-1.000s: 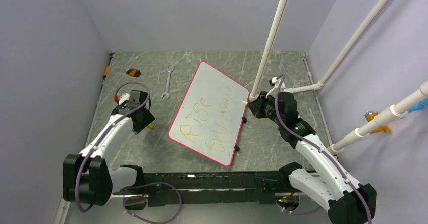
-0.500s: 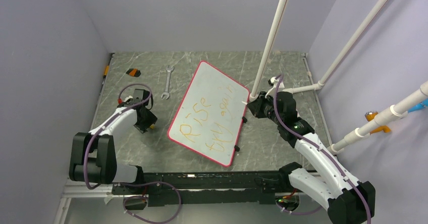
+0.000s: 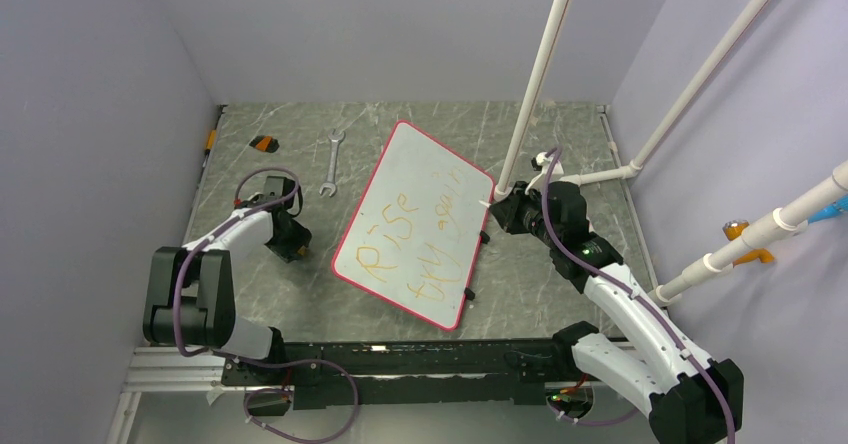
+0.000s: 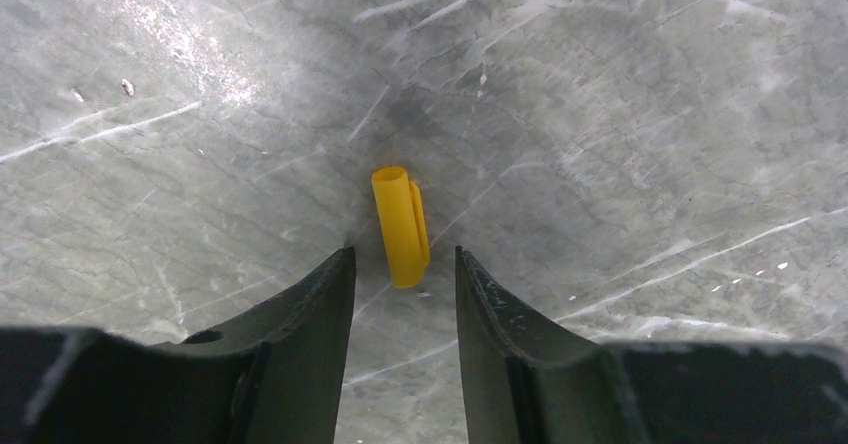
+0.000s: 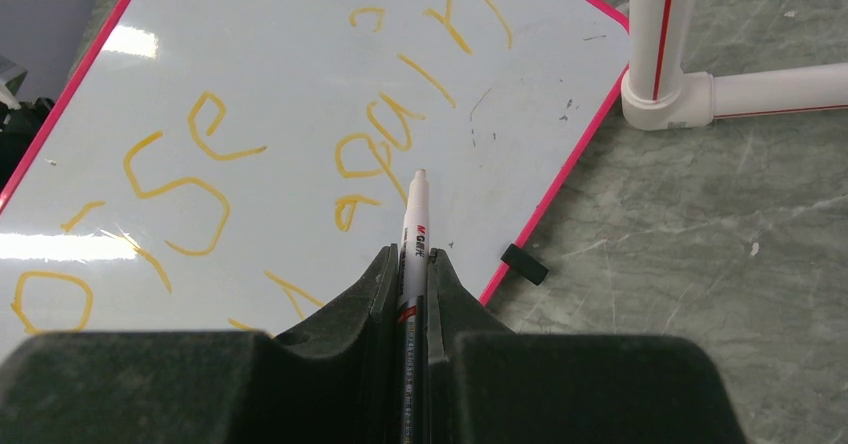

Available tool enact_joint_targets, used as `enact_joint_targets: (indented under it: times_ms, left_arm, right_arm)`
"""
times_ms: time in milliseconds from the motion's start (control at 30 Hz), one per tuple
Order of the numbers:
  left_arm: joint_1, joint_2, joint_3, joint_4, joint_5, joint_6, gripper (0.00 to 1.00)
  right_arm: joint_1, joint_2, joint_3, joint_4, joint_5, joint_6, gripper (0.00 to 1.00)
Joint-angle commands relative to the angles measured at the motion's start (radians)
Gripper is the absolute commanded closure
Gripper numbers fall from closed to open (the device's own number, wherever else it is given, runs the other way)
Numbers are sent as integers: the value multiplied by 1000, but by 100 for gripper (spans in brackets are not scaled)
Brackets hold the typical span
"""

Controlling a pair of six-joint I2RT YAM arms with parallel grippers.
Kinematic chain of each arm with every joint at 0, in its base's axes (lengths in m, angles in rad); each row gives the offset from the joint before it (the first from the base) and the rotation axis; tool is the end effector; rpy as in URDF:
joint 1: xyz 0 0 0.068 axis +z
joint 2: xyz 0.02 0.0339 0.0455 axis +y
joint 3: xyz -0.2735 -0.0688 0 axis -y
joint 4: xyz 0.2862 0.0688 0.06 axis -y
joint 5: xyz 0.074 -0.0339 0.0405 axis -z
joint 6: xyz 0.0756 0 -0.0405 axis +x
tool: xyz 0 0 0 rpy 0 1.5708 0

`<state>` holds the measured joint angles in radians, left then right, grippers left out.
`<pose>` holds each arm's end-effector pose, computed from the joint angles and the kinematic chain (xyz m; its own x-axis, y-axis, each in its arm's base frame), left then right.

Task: Write a sentence on the whiteboard
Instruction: Pick up the pen cap from the center of the board, then insert the whiteboard marker without the cap into the pen cap.

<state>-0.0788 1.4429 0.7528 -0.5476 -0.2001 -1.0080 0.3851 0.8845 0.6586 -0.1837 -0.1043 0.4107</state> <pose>0.2927 -0.0080 0.1089 -0.5131 -0.7910 -0.3333 -0.7902 0.5869 -0.1763 0.2527 0.1109 0.2600 -0.5229 0.2165 -0.8244 -0.2763 0.8719 0.4042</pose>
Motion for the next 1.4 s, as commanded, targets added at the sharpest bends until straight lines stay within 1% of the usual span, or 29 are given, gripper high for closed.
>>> enact_joint_targets:
  times_ms: [0,133,200,267,300,333,367,500,700,867,1033,1100,1300,1367]
  left_arm:
    - [16,24,10,39,-2,-9,60]
    - [28,30,4,45,-8,-1,63]
    - [32,40,3,52,-5,11,69]
    - [34,51,3,67,7,30,79]
    - [34,58,2,77,15,42,86]
    - [34,63,2,86,26,55,95]
    - [34,70,2,96,36,70,100]
    - [34,43,0,101,41,115,100]
    - [33,-128,-27,98,21,217,100]
    - [34,-241,1,53,43,344,100]
    - [34,-382,8,34,75,425,100]
    - [34,-429,31,13,83,461,100]
    - [33,-489,117,-62,104,593,100]
    - [34,-513,134,-60,142,654,100]
  right_arm:
    - [2,2,5,36,19,-11,100]
    - [1,7,3,38,20,-13,100]
    - [1,7,4,38,21,-15,100]
    - [1,9,6,37,24,-15,100]
    - [1,10,6,37,24,-15,100]
    - [1,10,7,37,24,-15,100]
    - [1,10,7,36,25,-16,100]
    - [1,7,12,31,25,-17,100]
    - [1,-3,15,30,14,-15,100]
    - [1,-8,17,39,-7,-5,100]
    - [2,-17,20,41,-27,0,100]
    - [2,-22,22,40,-31,0,100]
    - [1,-23,32,45,-46,0,100]
    - [1,-21,37,47,-51,0,100]
